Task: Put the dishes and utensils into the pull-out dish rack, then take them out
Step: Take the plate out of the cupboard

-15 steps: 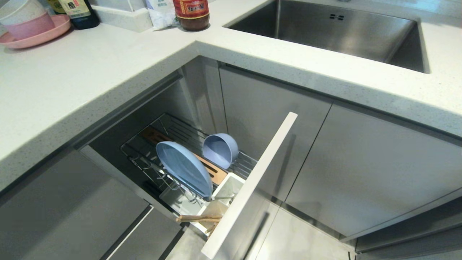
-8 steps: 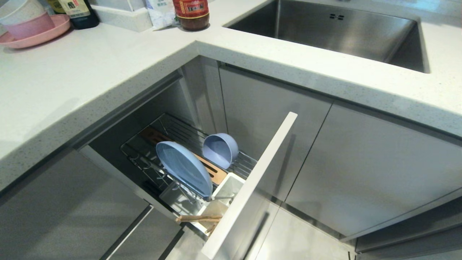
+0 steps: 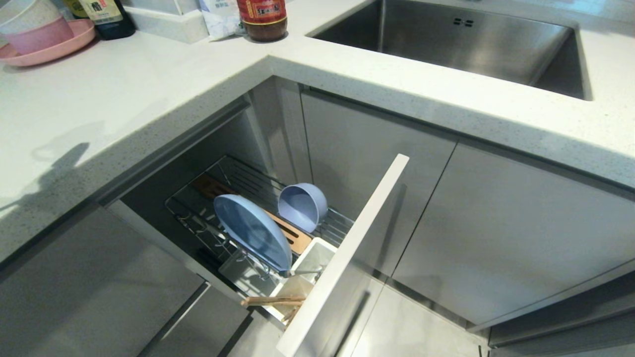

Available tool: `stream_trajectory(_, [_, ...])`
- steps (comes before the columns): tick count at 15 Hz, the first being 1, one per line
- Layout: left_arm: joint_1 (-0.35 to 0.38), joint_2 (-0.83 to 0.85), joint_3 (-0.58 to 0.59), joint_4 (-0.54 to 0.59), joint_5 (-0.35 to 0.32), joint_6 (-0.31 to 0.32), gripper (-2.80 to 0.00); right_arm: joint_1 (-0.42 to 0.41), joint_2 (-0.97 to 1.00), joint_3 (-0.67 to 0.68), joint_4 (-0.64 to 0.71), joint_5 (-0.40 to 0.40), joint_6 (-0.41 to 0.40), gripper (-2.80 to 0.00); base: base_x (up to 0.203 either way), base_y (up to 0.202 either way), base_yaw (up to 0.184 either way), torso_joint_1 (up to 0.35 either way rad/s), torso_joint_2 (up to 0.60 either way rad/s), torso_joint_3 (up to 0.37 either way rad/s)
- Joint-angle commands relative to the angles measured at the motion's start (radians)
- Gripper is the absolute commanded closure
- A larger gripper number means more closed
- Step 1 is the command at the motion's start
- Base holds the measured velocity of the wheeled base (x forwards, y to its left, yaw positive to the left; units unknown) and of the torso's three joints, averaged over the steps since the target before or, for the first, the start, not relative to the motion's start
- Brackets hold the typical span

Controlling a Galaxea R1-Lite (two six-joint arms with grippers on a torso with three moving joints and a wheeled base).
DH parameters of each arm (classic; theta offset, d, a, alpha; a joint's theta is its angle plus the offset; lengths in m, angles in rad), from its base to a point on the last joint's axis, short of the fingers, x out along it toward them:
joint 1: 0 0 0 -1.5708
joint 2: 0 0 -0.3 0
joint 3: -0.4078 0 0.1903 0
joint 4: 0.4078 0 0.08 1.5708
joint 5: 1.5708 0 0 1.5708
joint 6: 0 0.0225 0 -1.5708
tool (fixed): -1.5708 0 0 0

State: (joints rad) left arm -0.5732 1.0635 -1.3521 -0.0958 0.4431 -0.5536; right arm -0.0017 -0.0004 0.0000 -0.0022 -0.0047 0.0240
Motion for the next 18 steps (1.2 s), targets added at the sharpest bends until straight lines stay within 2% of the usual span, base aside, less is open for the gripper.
stream_trajectory(1, [-0.066,0.062,0.011,0.02,0.071,-0.006,0.0,0.0,-0.003,0.002,-0.001,0.0,0.001,0.0,0.0,0.0,0.0,0.0,0.0,0.0])
stream_trajectory(5, [-0.187,0.113,0.085,0.068,0.162,-0.038,0.0,0.0,-0.003,0.002,0.0,0.0,0.0,0.0,0.0,0.0,0.0,0.0,0.0,0.0])
stream_trajectory(8, [-0.256,0.177,0.135,0.077,0.23,-0.087,0.0,0.0,-0.003,0.002,-0.001,0.0,0.001,0.0,0.0,0.0,0.0,0.0,0.0,0.0])
stream_trajectory(11, [-0.275,0.258,0.144,0.105,0.3,-0.16,0.0,0.0,-0.003,0.002,-0.001,0.0,0.001,0.0,0.0,0.0,0.0,0.0,0.0,0.0])
stream_trajectory(14, [-0.276,0.322,0.143,0.201,0.312,-0.316,0.0,0.0,-0.003,0.002,-0.001,0.0,0.001,0.0,0.0,0.0,0.0,0.0,0.0,0.0])
stream_trajectory(15, [-0.279,0.331,0.138,0.212,0.313,-0.342,0.0,0.0,-0.003,0.002,0.0,0.0,0.0,0.0,0.0,0.0,0.0,0.0,0.0,0.0])
stream_trajectory(18, [-0.283,0.351,0.132,0.217,0.318,-0.35,0.0,0.0,-0.003,0.002,-0.001,0.0,0.001,0.0,0.0,0.0,0.0,0.0,0.0,0.0])
